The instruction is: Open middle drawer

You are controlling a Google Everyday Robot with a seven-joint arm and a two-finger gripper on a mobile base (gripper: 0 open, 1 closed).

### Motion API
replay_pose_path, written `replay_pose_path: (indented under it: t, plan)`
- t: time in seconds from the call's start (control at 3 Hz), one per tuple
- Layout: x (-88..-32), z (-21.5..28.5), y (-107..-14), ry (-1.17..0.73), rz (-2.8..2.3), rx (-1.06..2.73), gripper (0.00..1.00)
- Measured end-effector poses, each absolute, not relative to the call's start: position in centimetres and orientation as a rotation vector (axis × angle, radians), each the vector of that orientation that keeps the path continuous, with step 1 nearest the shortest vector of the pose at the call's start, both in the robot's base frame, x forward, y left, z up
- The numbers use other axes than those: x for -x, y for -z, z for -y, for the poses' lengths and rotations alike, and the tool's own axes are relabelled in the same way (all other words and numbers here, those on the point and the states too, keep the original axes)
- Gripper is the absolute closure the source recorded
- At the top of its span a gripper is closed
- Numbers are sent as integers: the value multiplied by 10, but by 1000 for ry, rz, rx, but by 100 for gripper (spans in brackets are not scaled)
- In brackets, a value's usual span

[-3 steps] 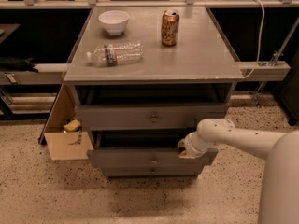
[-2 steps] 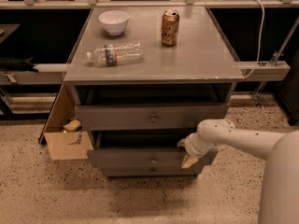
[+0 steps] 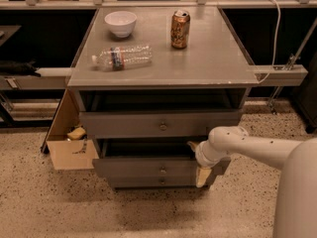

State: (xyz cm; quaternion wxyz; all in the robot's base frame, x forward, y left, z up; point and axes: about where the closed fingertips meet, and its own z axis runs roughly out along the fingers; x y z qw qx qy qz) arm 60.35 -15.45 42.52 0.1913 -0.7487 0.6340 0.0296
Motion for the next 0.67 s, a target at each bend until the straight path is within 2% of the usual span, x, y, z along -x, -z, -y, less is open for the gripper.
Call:
replay_pose_path:
  t: [0.67]
  plan:
    - [-582, 144, -407, -210, -1774, 2178, 0]
